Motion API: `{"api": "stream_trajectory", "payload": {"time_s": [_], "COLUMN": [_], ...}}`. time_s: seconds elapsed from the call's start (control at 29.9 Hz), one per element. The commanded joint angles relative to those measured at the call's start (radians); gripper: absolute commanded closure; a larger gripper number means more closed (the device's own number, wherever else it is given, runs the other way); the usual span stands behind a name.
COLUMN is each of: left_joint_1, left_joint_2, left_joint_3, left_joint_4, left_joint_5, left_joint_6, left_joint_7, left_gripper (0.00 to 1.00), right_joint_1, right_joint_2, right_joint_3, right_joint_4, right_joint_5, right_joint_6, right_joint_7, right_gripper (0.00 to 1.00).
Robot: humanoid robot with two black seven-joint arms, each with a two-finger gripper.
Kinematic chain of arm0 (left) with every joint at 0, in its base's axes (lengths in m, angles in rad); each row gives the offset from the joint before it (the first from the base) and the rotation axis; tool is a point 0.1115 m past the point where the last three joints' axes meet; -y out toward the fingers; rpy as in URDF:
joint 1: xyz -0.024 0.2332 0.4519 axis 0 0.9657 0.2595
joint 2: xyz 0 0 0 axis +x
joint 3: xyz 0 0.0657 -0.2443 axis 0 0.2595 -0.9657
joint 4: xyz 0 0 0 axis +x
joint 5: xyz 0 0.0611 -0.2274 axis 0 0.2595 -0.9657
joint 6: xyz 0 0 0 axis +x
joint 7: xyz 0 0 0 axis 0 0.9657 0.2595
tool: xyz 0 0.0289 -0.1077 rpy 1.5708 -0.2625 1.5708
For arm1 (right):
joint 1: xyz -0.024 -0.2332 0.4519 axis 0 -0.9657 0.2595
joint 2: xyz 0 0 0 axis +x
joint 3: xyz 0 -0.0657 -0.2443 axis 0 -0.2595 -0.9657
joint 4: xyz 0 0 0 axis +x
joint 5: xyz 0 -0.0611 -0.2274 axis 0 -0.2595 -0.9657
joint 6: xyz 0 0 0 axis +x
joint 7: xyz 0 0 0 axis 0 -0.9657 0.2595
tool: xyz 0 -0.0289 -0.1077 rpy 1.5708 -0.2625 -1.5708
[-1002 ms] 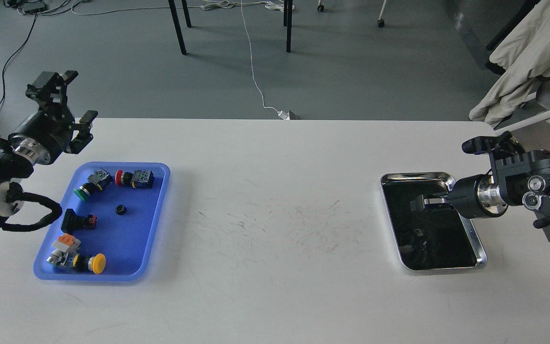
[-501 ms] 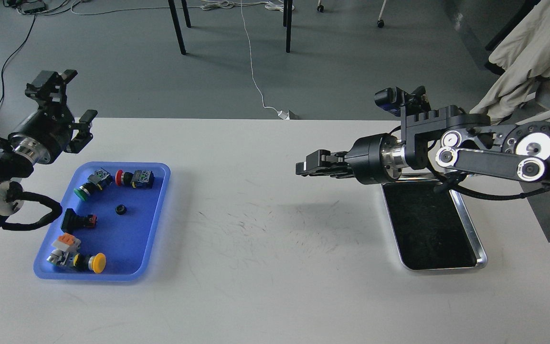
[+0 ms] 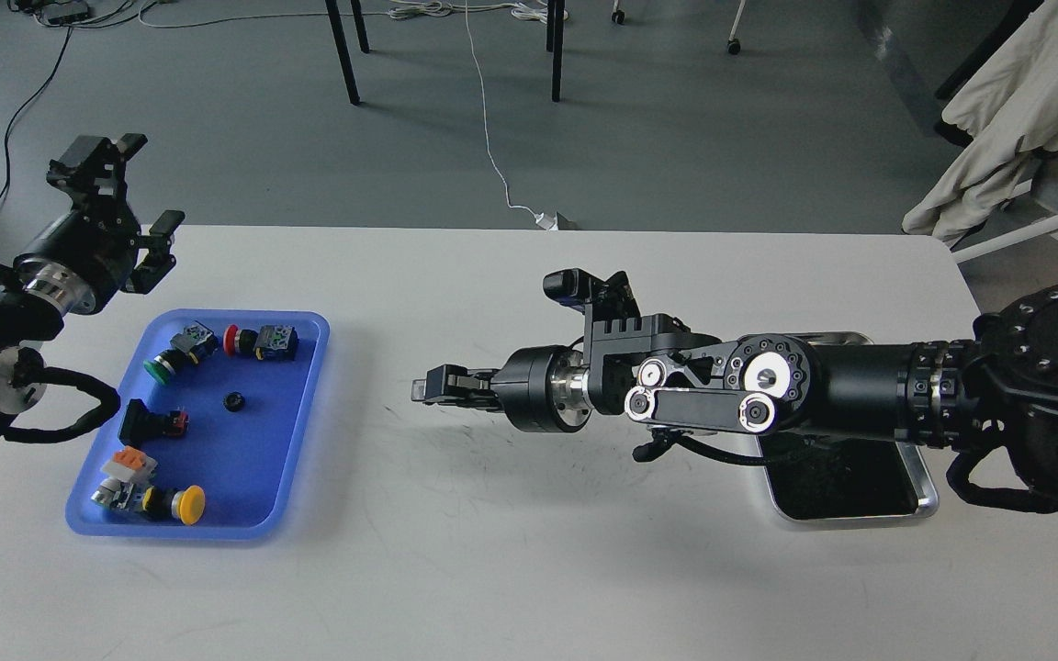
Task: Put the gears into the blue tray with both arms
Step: 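Carry the black part toward the table center and release it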
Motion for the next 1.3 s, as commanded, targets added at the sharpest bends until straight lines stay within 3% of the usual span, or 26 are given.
{"api": "stream_trajectory", "payload": {"time_s": [0.0,0.2,0.6,0.67,0.84,1.14,1.2,1.27], "left_joint_1": [0.001,0.001,0.001,0.001,0.001,0.001,0.001,0.001], "left_joint_2": [0.009,0.009,0.009,0.009,0.009,0.009,0.009,0.009], "left_joint_3": [0.0,0.0,-0.003,-0.003,-0.004,-0.006,-0.006,-0.004], "left_joint_4": [-0.001,0.0,-0.001,-0.001,-0.001,0.0,-0.001,-0.001], "left_joint_5": [0.0,0.0,-0.001,-0.001,-0.001,-0.001,-0.001,-0.001], "left_joint_6": [0.0,0.0,0.0,0.0,0.0,0.0,0.0,0.0], "left_joint_7": [-0.001,-0.001,-0.001,-0.001,-0.001,-0.001,-0.001,-0.003], "left_gripper": [0.01,0.01,0.01,0.01,0.01,0.01,0.01,0.01], "right_joint_1": [-0.044,-0.077,-0.096,-0.104,-0.107,-0.128,-0.128,-0.128], "right_joint_2": [0.002,0.002,0.002,0.002,0.002,0.002,0.002,0.002], "right_joint_3": [0.024,0.044,0.053,0.052,0.05,0.05,0.05,0.05], "right_joint_4": [-0.032,-0.09,-0.012,-0.004,-0.004,-0.003,-0.001,0.001], "right_joint_5": [0.001,0.001,0.125,0.128,0.132,0.162,0.165,0.171], "right_joint_6": [-0.017,-0.015,0.005,0.006,0.006,0.006,0.006,0.006], "right_joint_7": [0.0,-0.001,-0.015,-0.03,-0.119,-0.152,-0.152,-0.152], "right_gripper": [0.98,0.98,0.98,0.97,0.97,0.93,0.88,0.72]}}
